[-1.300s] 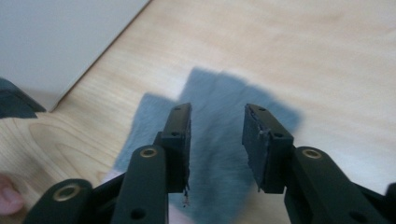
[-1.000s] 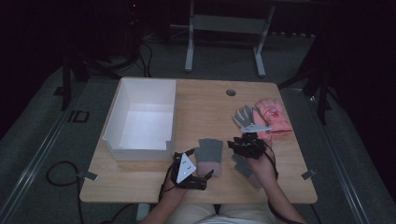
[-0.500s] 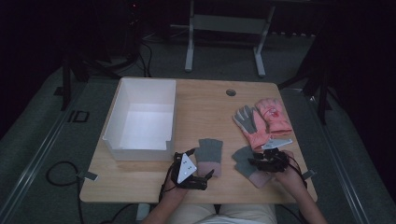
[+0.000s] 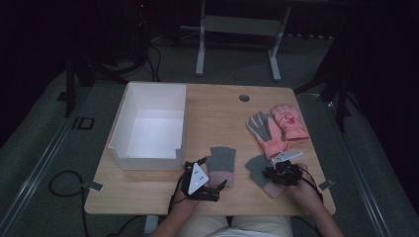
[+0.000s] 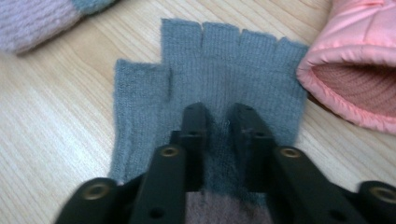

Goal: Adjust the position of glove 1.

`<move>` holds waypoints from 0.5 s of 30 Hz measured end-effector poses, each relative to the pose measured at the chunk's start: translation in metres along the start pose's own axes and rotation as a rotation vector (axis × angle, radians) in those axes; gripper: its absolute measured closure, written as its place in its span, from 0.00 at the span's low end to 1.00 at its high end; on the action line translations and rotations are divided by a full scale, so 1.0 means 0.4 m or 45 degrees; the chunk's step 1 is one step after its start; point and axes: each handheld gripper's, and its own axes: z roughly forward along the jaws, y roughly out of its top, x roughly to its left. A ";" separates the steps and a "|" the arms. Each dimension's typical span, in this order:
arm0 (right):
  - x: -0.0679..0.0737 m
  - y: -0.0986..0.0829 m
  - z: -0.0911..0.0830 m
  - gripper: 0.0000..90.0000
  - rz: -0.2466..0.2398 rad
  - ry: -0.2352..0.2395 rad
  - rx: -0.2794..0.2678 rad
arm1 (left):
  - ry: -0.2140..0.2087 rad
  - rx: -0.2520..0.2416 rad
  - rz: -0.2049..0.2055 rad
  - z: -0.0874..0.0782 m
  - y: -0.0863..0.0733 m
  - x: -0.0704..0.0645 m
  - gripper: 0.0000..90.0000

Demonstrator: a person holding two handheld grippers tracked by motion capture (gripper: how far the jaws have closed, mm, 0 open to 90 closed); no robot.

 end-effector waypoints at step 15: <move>0.106 -0.006 -0.155 0.94 0.362 -0.260 -0.280 | 0.003 -0.002 0.002 -0.001 0.000 -0.001 0.01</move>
